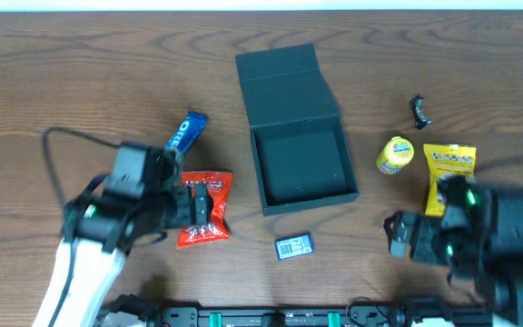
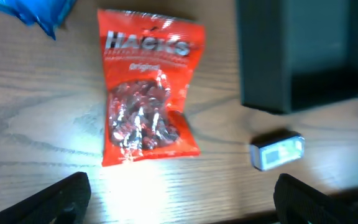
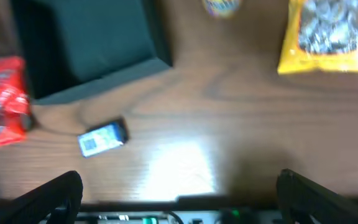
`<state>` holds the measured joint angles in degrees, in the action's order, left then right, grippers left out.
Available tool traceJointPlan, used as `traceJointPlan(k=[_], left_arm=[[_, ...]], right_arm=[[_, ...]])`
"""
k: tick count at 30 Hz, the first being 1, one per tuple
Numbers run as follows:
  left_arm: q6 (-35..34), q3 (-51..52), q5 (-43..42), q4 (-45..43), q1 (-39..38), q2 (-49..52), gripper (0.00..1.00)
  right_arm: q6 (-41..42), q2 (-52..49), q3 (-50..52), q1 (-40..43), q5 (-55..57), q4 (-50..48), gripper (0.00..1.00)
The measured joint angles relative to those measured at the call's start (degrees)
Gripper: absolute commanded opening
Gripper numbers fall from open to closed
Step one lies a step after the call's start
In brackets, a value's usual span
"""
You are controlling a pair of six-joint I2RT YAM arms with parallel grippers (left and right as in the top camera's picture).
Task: Pack container
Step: 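Lower the left gripper and grasp the red Hacks bag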
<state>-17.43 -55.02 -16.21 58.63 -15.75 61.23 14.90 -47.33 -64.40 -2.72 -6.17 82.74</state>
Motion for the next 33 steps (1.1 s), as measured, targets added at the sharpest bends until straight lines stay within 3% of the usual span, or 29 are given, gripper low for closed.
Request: traceJointPlan(k=[7, 13, 33], left_arm=[[-0.4, 0.0, 1.9, -3.0, -0.3, 12.7, 0.95], [-1.3, 0.3, 6.4, -7.6, -4.9, 17.6, 0.95], [-5.9, 13.1, 10.9, -21.8, -7.5, 17.9, 0.95]], right_arm=[[0.0, -15.0, -0.8, 0.0, 1.9, 0.3, 0.99], [0.0, -21.4, -0.8, 0.0, 2.4, -0.1, 0.99], [0.5, -22.1, -0.8, 0.0, 5.0, -3.5, 0.99]])
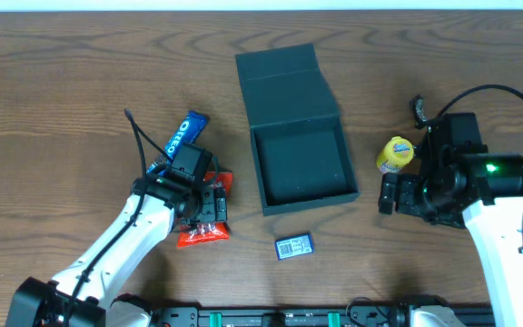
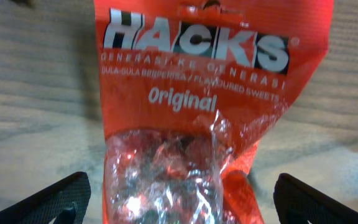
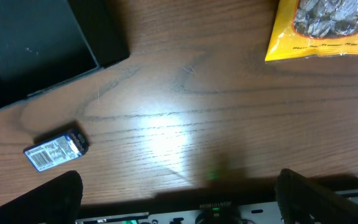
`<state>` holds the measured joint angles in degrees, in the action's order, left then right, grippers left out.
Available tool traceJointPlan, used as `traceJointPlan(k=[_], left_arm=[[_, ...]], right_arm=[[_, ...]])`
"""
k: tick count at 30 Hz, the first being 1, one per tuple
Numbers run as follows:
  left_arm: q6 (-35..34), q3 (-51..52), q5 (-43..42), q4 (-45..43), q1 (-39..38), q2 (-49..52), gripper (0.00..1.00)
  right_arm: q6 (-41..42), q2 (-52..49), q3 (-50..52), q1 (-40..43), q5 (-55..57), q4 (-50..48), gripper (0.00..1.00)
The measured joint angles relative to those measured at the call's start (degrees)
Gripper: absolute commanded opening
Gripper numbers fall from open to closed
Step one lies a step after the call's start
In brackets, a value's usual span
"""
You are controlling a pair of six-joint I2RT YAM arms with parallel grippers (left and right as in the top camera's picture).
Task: Pack container
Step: 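Lower the left gripper and grasp the red Hacks bag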
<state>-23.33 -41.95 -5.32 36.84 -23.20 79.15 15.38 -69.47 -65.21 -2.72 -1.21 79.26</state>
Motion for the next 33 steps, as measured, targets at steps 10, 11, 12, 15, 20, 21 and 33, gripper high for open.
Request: traceJointPlan(k=[10, 11, 12, 15, 20, 21, 33], left_arm=[[-0.9, 3.1, 0.0, -2.4, 0.0, 0.0, 0.95], [-0.9, 3.1, 0.0, -2.4, 0.0, 0.0, 0.95], [-0.9, 3.1, 0.0, -2.4, 0.0, 0.0, 0.95], [-0.9, 3.1, 0.0, -2.5, 0.0, 0.0, 0.98], [-1.2, 3.1, 0.1, -3.0, 0.0, 0.0, 0.85], [-1.1, 3.1, 0.2, -3.1, 0.0, 0.0, 0.84], [-1.7, 3.1, 0.6, -3.6, 0.0, 0.0, 0.41]], right_arm=[[0.1, 0.0, 0.0, 0.0, 0.0, -0.1, 0.99], [0.1, 0.0, 0.0, 0.0, 0.0, -0.1, 0.99], [0.1, 0.0, 0.0, 0.0, 0.0, -0.1, 0.99], [0.1, 0.0, 0.0, 0.0, 0.0, -0.1, 0.99], [0.1, 0.0, 0.0, 0.0, 0.0, -0.1, 0.99], [0.1, 0.0, 0.0, 0.0, 0.0, -0.1, 0.99], [0.1, 0.0, 0.0, 0.0, 0.2, -0.2, 0.99]])
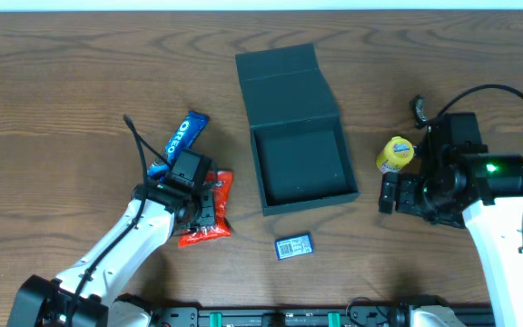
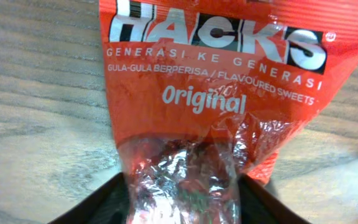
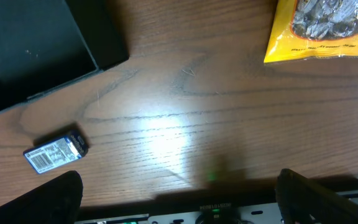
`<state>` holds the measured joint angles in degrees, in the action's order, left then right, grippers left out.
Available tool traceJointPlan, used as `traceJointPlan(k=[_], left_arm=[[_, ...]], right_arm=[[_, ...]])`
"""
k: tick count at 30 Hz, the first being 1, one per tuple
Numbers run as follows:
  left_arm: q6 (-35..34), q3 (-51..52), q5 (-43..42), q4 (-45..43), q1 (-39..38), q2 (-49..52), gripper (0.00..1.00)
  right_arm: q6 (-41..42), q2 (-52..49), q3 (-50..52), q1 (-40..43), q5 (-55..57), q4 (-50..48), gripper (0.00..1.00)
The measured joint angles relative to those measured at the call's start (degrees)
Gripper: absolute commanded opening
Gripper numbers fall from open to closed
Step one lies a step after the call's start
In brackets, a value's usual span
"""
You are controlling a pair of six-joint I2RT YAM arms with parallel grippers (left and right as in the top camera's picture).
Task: Pack container
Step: 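Lower the left gripper and grasp the red Hacks bag, then carry the red bag into the black box and release it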
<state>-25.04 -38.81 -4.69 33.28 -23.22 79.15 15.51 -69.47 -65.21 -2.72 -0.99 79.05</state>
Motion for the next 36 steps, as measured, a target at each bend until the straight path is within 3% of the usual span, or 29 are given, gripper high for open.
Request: traceJointPlan(k=[7, 14, 17, 29, 36], left_arm=[[-0.2, 0.0, 0.2, -0.1, 0.0, 0.0, 0.24], [-0.2, 0.0, 0.2, -0.1, 0.0, -0.2, 0.21], [-0.3, -0.6, 0.2, 0.4, 0.0, -0.2, 0.06], [-0.2, -12.8, 0.2, 14.5, -0.1, -0.1, 0.06], [-0.6, -23.2, -1.3, 16.7, -4.1, -0.1, 0.06]], right_arm=[[0.0, 0.0, 0.0, 0.0, 0.0, 0.0, 0.99], [0.0, 0.0, 0.0, 0.0, 0.5, 0.0, 0.99], [0.0, 0.0, 0.0, 0.0, 1.1, 0.0, 0.99], [0.0, 0.0, 0.0, 0.0, 2.1, -0.9, 0.99], [0.0, 0.0, 0.0, 0.0, 2.7, -2.7, 0.99]])
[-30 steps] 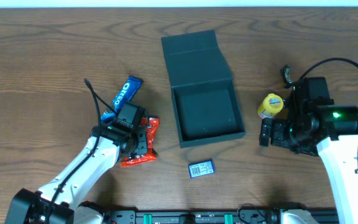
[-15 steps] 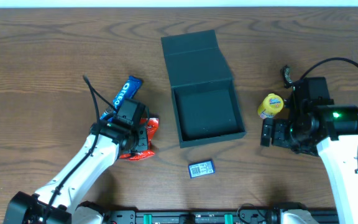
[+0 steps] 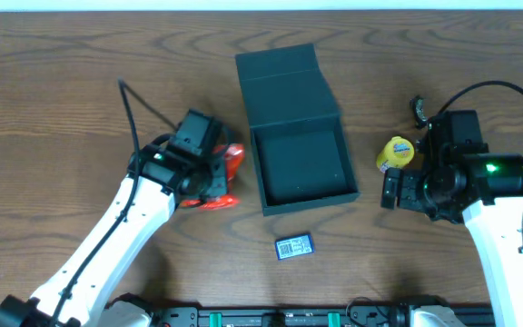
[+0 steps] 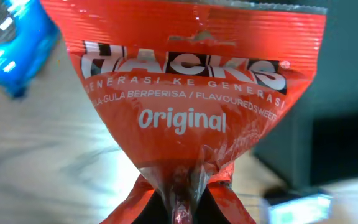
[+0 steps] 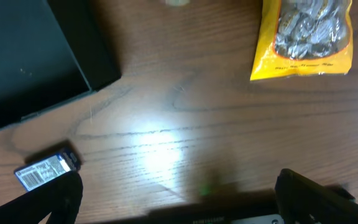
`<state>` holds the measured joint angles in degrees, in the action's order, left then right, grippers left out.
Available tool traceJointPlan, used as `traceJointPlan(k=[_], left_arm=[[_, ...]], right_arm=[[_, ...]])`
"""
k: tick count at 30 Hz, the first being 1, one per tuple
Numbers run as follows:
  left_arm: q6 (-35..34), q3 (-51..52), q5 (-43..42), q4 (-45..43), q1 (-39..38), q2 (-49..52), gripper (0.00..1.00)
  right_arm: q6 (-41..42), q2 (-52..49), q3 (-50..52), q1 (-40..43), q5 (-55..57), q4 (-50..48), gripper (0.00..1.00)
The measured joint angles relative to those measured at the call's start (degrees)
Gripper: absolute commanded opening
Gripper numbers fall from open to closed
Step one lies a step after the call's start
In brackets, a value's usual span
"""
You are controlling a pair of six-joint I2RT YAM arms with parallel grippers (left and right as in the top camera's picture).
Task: Pack container
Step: 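Carry the red bag into the black box and release it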
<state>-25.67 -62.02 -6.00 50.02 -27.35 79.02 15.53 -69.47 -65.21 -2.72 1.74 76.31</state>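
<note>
My left gripper (image 4: 180, 210) is shut on the lower end of a red Hacks candy bag (image 4: 197, 106), which hangs off the table. In the overhead view the bag (image 3: 226, 173) and left gripper (image 3: 209, 180) are just left of the open dark box (image 3: 302, 198), whose lid (image 3: 284, 80) lies flat behind it. My right gripper (image 5: 179, 205) is open over bare table right of the box, holding nothing. A yellow candy bag (image 5: 304, 38) lies ahead of it.
A small barcoded pack (image 3: 294, 246) lies in front of the box. A yellow round tub (image 3: 395, 153) and a black clip (image 3: 418, 110) sit to the right of the box. A blue Oreo pack (image 4: 10, 51) lies left of the red bag, under my left arm.
My left gripper has gone from the table to a place higher and nearer the box's left wall, with the red bag in it. The right gripper has shifted slightly.
My left gripper was open above the red bag, with the right arm low at the front right. Then the left was open close around the bag and the right stood beside the yellow bag. The left then gripped the bag and now holds it beside the box.
</note>
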Motion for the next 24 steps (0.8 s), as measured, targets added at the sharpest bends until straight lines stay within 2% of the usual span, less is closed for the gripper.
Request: traceJointPlan(k=[3, 10, 19, 24], left_arm=[[-2.9, -3.0, -0.5, -1.9, -4.2, -0.1, 0.06], [-14.2, -4.0, -0.5, -13.9, -12.0, 0.8, 0.06], [-28.1, -4.1, -0.4, -21.8, -12.9, 11.3, 0.06], [-31.9, -4.1, -0.4, -22.9, -14.1, 14.4, 0.06]], right_arm=[[0.0, 0.0, 0.0, 0.0, 0.2, -0.5, 0.99], [0.0, 0.0, 0.0, 0.0, 0.3, -0.7, 0.99], [0.0, 0.0, 0.0, 0.0, 0.4, -0.8, 0.99], [0.0, 0.0, 0.0, 0.0, 0.4, -0.8, 0.99]])
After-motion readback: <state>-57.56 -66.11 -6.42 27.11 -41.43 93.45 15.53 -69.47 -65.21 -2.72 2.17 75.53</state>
